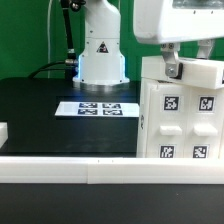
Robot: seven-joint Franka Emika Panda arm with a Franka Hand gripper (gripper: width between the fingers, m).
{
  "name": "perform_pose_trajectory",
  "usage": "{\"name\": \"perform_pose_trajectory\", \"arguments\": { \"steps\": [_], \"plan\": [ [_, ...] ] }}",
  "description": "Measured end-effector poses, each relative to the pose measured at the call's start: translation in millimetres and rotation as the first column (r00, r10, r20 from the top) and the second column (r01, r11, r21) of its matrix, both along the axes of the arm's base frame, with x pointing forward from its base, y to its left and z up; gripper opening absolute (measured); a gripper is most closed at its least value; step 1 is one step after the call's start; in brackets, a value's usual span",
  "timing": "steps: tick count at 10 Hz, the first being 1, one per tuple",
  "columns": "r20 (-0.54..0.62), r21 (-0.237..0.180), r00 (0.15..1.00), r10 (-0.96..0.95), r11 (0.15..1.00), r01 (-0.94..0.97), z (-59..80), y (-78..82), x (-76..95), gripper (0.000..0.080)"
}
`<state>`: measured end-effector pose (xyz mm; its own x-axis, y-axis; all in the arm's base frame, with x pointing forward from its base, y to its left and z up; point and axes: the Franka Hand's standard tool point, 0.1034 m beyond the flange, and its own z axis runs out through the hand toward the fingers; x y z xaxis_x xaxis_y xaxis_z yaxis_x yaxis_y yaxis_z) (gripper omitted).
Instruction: Assemble cabinet
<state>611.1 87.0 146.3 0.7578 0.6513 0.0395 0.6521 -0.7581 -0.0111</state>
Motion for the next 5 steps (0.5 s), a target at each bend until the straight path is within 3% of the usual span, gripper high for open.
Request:
{"name": "perform_pose_trajectory", "arguments": {
  "steps": [5],
  "plan": [
    [-0.014,0.006,0.932,-0.363,0.932,0.363,-0.2,-0.2,0.0,0.0551]
  ]
}}
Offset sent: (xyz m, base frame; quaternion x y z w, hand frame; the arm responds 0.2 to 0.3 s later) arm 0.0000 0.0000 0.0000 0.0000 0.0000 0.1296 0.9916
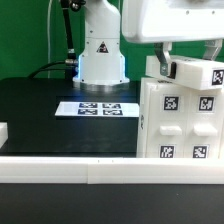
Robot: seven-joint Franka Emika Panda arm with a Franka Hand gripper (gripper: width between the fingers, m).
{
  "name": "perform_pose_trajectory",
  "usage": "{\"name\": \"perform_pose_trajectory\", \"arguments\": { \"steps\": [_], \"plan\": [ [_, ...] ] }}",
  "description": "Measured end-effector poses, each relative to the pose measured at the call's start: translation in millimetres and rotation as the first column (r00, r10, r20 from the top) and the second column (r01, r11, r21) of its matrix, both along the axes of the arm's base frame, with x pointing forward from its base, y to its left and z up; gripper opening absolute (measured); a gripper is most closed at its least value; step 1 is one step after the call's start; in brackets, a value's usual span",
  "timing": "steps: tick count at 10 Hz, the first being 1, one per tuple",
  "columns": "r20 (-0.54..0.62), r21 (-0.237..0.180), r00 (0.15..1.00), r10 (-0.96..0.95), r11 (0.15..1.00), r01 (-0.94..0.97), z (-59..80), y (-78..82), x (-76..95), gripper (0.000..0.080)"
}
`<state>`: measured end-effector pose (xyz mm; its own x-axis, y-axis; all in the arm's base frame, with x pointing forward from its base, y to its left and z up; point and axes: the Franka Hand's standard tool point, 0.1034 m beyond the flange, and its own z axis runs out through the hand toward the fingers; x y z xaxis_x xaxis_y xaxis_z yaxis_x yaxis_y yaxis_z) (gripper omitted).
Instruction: Assemble cabinet
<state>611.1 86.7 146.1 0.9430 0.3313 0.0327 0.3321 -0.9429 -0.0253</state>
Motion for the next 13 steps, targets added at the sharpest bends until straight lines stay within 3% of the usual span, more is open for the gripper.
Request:
{"name": "perform_pose_trajectory", "arguments": {
  "steps": [3,9,13],
  "plan": [
    [-0.007,0.007,0.977,-0.214,0.977,0.214,0.0,-0.4,0.2,0.0551],
    [-0.020,0.035,0.816,-0.578,0.815,0.578,-1.3,-2.1,2.2,0.0551],
    [-0.041,0.033,0.614,-0.788,0.614,0.789,-1.4,-2.2,2.2,0.0551]
  ]
}}
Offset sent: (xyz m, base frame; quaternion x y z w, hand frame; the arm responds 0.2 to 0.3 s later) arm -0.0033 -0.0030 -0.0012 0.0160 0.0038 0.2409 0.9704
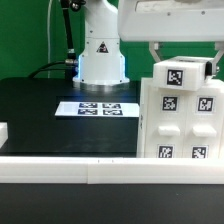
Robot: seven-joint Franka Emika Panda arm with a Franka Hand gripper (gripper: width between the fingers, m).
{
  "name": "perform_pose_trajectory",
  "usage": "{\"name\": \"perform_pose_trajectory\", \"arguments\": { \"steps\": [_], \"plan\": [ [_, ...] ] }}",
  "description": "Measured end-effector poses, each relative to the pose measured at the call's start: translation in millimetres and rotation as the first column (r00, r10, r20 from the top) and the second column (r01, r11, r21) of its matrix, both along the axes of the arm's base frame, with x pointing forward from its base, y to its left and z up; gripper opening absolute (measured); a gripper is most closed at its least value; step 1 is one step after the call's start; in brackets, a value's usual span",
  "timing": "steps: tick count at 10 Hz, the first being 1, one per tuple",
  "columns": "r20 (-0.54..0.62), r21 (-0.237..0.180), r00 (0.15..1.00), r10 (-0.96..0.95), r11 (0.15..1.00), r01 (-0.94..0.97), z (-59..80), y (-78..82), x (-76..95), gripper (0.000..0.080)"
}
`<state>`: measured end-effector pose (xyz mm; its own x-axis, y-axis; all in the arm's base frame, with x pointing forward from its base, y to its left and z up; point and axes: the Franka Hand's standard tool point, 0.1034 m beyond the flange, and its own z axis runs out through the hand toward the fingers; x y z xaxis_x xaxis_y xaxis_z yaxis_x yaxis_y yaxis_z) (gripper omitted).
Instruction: Assemble cabinet
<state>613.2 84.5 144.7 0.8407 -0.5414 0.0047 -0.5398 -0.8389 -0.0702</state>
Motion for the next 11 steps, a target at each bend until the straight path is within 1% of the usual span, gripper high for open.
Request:
{"name": "perform_pose_trajectory", "arguments": {
  "steps": [1,4,5,6,7,8,9,11],
  "plan": [
    [-0.002,0.001,1.000,-0.029,1.000,0.029,0.0,0.0,0.0,0.0551],
    [-0.006,0.012,0.972,-0.237,0.971,0.237,-0.2,0.2,0.5,0.0551],
    [-0.001,0.026,0.940,-0.341,0.940,0.341,0.1,0.3,1.3,0.0551],
    [-0.003,0.036,0.915,-0.402,0.915,0.402,0.1,-0.1,1.2,0.0551],
    [-0.013,0.045,0.872,-0.489,0.871,0.489,-0.1,0.0,1.0,0.0551],
    [-0.023,0.052,0.838,-0.546,0.836,0.546,-0.2,0.0,0.9,0.0551],
    [-0.027,0.054,0.820,-0.571,0.819,0.572,-0.3,0.0,0.8,0.0551],
    [-0.056,0.066,0.694,-0.717,0.691,0.719,-0.6,1.4,0.9,0.0551]
  ]
}}
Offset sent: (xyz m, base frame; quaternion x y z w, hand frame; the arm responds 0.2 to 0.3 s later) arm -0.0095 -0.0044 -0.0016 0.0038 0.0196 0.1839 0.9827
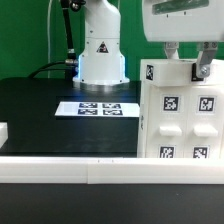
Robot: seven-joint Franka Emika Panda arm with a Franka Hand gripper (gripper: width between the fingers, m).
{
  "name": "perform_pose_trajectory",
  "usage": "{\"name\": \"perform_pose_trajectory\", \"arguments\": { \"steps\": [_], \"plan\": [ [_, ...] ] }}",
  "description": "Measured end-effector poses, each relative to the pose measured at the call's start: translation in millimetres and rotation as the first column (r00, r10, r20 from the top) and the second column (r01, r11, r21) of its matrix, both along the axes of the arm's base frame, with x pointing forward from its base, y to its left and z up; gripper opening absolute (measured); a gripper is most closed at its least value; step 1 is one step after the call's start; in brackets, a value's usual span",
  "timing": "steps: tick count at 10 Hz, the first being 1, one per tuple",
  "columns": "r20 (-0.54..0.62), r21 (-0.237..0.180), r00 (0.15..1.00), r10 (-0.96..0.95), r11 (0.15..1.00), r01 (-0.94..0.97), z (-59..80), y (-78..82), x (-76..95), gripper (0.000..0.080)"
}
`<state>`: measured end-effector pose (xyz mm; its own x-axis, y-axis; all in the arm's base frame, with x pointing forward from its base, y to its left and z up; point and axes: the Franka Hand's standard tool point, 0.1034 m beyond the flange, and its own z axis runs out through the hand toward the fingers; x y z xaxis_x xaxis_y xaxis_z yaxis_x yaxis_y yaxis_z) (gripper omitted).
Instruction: Assemble cabinet
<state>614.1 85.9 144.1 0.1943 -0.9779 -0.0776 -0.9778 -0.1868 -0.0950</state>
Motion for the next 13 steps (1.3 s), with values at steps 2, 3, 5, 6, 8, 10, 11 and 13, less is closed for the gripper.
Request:
{"name": "perform_pose_trajectory", "arguments": {
  "steps": [2,3,5,6,8,10,11,13],
  "plan": [
    [-0.015,0.023,0.986,-0.168,0.985,0.169,0.0,1.2,0.4,0.0551],
    [-0.020,0.034,0.968,-0.250,0.968,0.250,0.0,1.5,1.0,0.0551],
    [-0.039,0.045,0.929,-0.368,0.928,0.369,-0.1,0.8,0.9,0.0551],
    [-0.040,0.046,0.927,-0.372,0.927,0.373,-0.2,0.4,0.9,0.0551],
    [-0.047,0.050,0.912,-0.407,0.911,0.409,-1.1,1.1,0.7,0.0629],
    [-0.046,0.049,0.916,-0.398,0.915,0.400,-1.6,1.8,0.4,0.0759],
    [-0.047,0.048,0.917,-0.396,0.916,0.398,-2.0,2.1,0.3,0.0787],
    [-0.047,0.047,0.919,-0.391,0.918,0.393,-2.9,2.5,-0.1,0.0797]
  ]
}}
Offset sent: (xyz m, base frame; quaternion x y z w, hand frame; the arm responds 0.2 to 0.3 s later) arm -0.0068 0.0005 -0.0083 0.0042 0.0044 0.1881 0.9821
